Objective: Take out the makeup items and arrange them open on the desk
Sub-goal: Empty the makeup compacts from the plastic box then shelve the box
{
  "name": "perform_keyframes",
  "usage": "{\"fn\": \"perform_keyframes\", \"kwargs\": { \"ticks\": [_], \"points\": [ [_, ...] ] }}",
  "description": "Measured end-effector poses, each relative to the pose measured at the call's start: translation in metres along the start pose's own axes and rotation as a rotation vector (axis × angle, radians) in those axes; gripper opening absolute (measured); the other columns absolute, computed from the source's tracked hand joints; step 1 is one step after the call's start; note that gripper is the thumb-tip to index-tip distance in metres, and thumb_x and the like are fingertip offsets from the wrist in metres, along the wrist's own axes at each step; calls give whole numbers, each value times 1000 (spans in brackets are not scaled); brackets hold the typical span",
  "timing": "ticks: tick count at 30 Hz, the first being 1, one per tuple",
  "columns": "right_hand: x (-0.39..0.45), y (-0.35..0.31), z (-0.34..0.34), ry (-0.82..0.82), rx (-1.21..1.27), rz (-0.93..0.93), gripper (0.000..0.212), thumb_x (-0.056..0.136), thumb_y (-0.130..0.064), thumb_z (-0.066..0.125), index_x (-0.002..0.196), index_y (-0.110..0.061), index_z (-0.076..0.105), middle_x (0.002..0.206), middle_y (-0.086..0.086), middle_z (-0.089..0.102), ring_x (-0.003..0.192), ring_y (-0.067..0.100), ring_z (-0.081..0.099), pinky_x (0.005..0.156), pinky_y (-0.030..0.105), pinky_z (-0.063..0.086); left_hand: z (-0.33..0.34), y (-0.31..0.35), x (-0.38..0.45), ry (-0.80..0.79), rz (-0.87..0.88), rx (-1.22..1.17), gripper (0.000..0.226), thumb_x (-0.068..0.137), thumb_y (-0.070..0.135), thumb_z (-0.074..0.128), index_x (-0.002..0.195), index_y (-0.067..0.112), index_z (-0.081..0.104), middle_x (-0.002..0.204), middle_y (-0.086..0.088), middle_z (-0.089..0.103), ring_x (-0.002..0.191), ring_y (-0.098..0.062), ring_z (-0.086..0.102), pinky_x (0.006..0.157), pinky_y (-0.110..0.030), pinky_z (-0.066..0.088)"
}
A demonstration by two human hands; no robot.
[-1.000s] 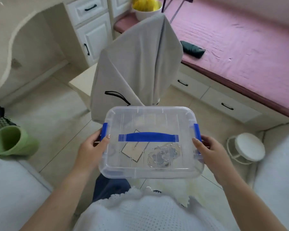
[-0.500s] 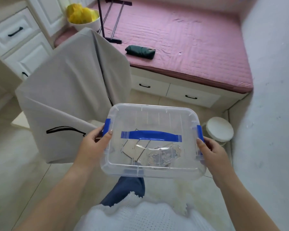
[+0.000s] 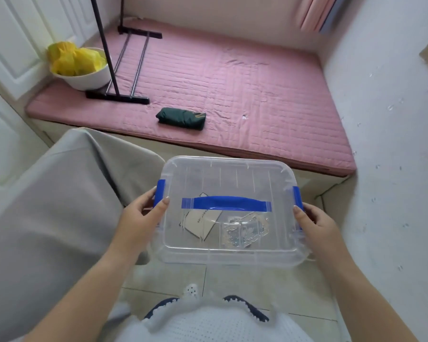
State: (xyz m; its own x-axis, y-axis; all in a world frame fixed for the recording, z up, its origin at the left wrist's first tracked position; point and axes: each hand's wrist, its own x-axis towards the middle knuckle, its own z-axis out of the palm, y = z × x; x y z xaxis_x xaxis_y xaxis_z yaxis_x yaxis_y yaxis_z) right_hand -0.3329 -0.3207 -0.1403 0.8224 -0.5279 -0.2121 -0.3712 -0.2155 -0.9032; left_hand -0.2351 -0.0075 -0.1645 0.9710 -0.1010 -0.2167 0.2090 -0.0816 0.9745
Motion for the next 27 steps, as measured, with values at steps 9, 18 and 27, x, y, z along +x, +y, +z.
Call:
{"fn": "perform_keyframes", "kwargs": {
  "ticks": [9, 18, 27],
  "points": [
    [154, -65, 46, -41, 1, -58, 24, 90, -36, 56, 109, -25, 66, 91, -15, 72, 77, -2, 66, 65, 18, 47, 10, 43, 149, 74, 34, -29, 21, 88, 28, 62, 109, 30, 65, 86, 13, 75, 75, 2, 68, 59, -9, 49],
    [377, -131, 135, -210, -61, -134, 10, 91, -32, 55, 90, -33, 65, 73, -19, 69, 64, -2, 63, 56, 18, 47, 15, 59, 324, 340, -26, -61, 32, 85, 44, 62, 114, 32, 66, 88, 10, 73, 80, -10, 68, 68, -31, 51],
    [511, -236, 258, -510, -118, -254, 18, 91, -22, 55, 91, -35, 69, 69, -21, 69, 58, -3, 58, 57, 24, 44, -24, 88, 404, 731, -106, 14, 16, 89, 39, 57, 104, 38, 63, 65, 23, 59, 61, 5, 54, 58, -18, 39]
  ]
}}
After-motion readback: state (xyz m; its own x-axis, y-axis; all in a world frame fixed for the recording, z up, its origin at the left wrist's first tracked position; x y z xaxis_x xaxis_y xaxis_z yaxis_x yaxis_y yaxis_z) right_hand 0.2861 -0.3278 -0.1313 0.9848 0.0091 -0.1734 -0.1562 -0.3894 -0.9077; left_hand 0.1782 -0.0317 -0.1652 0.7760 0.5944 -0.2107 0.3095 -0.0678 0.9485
